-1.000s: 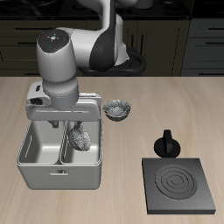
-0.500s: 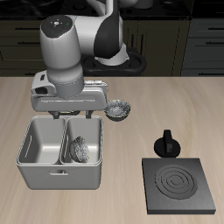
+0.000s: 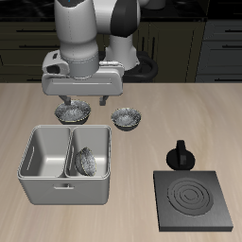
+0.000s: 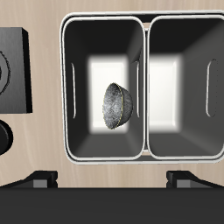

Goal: Place the smallest bowl in the left side of the drainer and the medium bowl in the right side

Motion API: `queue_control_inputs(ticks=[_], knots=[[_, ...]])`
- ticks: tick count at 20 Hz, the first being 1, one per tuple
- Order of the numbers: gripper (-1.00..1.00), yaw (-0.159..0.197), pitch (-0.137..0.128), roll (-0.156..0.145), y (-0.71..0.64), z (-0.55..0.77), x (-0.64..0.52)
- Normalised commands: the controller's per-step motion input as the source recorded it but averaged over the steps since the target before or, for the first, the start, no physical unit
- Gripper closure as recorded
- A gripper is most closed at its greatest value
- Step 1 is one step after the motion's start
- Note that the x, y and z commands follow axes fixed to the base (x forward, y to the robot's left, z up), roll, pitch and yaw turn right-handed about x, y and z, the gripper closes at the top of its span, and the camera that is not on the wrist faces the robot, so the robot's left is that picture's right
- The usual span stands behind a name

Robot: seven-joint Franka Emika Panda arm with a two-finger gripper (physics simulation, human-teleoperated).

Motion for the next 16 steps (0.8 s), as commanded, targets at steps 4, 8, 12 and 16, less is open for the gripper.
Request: queue_control_inputs(ticks=[4, 8, 12, 16], knots=[[-1.0, 0.038, -0.048, -0.112, 0.01, 0.17, -0.56], [-1.0, -0.071, -0.044, -0.035, 0.0, 0.26, -0.44], [-1.0, -0.032, -0.047, -0.023, 0.0, 0.23, -0.44], [-1.0, -0.01, -0.047, -0.012, -0.06, 0.01, -0.31]])
